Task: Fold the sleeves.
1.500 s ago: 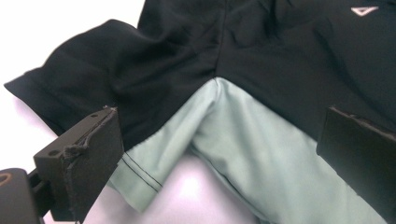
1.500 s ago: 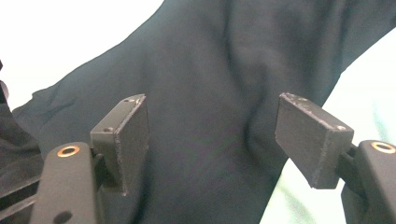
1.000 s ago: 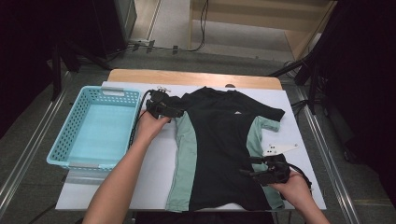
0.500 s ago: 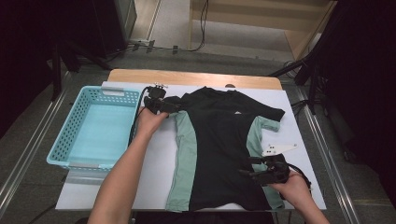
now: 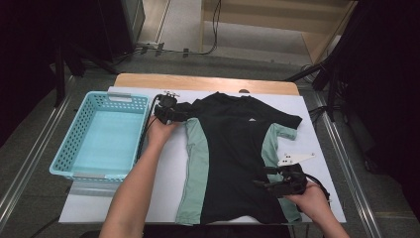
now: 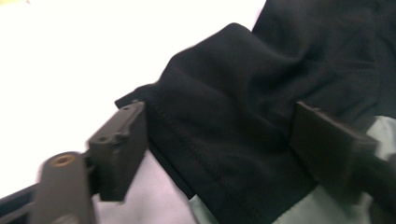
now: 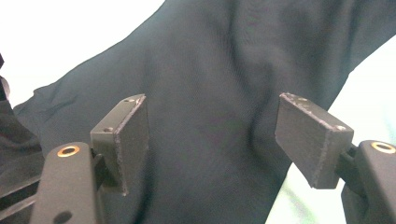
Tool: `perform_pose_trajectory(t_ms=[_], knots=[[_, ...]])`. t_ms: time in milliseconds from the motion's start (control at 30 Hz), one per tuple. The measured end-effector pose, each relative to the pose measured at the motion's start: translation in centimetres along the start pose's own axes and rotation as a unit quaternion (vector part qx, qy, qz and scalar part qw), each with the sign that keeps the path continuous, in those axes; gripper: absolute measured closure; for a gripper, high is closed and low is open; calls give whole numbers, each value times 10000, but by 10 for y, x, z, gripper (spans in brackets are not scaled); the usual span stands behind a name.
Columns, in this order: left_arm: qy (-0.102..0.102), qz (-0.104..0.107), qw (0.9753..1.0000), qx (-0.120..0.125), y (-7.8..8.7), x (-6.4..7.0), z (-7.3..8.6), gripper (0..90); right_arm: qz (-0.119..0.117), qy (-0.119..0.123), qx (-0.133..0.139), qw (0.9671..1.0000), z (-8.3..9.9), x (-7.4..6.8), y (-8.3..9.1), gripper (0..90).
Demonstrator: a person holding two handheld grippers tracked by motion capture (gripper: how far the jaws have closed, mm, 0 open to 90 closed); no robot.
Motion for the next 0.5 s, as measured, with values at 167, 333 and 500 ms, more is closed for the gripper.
perform_pose_trajectory(t_ms=[167, 333, 500], knots=[[-125, -222, 9996, 159, -2, 1, 4, 281, -1, -2, -1, 10000, 0, 0, 0, 247], [-134, -245, 9991, 331, 1, 5, 8, 395, 4, -1, -5, 10000, 0, 0, 0, 247], [-160, -208, 9993, 277, 3, 13, 8, 569, 17, -2, -14, 10000, 0, 1, -1, 247]])
Point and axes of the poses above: each handheld gripper's, and its own axes: y roughly backward along the jaws, z roughly out of its underside, x roughly to its right, the point moved 9 cm from there along -y, roughly forward along the jaws, and after that the axes turned 11 degrees about -x, right-handed, at the moved point
